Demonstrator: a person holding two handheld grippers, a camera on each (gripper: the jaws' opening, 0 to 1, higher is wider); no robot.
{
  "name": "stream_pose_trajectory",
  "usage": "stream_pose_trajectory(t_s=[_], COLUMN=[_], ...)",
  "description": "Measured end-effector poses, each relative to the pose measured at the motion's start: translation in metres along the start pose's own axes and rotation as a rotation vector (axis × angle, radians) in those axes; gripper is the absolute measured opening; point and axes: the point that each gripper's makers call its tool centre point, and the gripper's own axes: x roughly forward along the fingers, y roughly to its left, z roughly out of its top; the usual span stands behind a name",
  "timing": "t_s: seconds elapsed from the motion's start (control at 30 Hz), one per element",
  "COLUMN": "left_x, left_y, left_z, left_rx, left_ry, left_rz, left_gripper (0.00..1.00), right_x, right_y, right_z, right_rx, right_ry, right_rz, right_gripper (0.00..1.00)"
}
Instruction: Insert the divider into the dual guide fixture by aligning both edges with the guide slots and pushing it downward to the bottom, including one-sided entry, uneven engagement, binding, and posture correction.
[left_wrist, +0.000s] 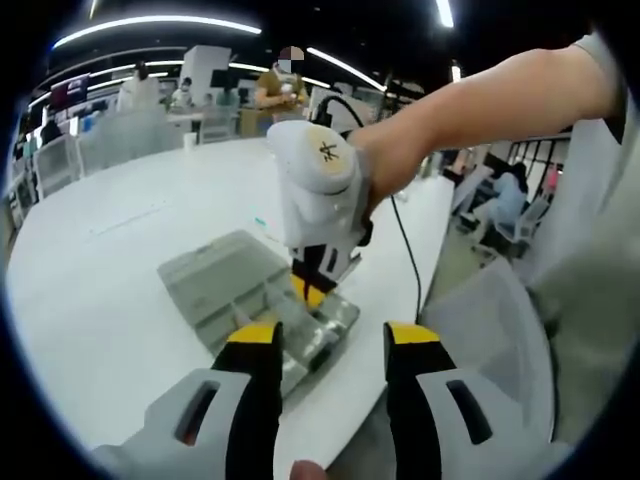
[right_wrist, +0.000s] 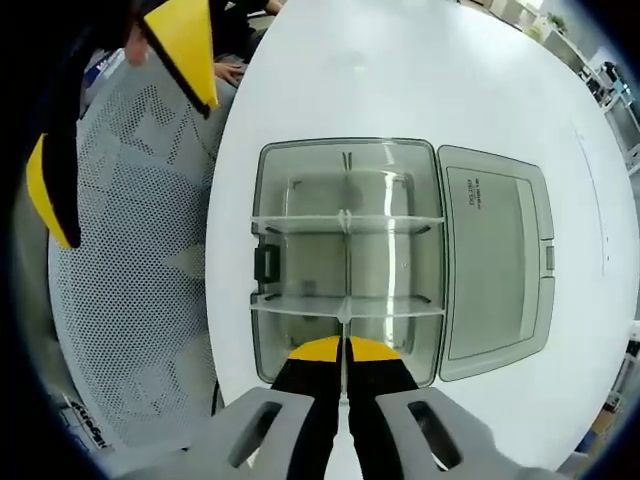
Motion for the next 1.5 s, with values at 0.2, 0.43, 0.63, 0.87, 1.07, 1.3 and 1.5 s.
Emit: stream_pose_trajectory(t_s=[0.2, 0.43, 0.63, 0.87, 1.07, 1.3, 1.5], left_x=[0.0, 0.0, 0.0, -0.001, -0.002, -0.002, -0.002], left_y=[0.0, 0.001, 0.0, 0.0, -0.001, -0.003, -0.004], left_z=[0.001, 0.0, -0.001, -0.003, -0.004, -0.006, -0.007], left_rx=[0.001, 0.001, 0.002, 0.003, 0.007, 0.012, 0.017], left_ry=[-0.002, 0.0, -0.001, 0.003, 0.011, 0.021, 0.03], left_rz=[0.0, -0.001, -0.002, -0.002, -0.001, -0.007, -0.007], left_gripper=[0.38, 0.38, 0.38, 0.38, 0.38, 0.38, 0.38], right_x=[0.0, 0.001, 0.002, 0.003, 0.002, -0.001, -0.014], right_y=[0.0, -0.001, -0.001, -0.001, -0.001, -0.007, -0.008], right_z=[0.0, 0.0, 0.001, 0.0, 0.0, -0.002, -0.001], right_rx=[-0.004, -0.003, -0.022, -0.006, 0.011, 0.039, 0.071], right_ry=[0.0, -0.008, -0.019, -0.024, -0.051, -0.102, -0.184], right_rz=[-0.001, -0.002, -0.013, -0.02, -0.032, -0.066, -0.088], right_gripper=[0.0, 0.0, 0.0, 0.0, 0.0, 0.04, 0.1])
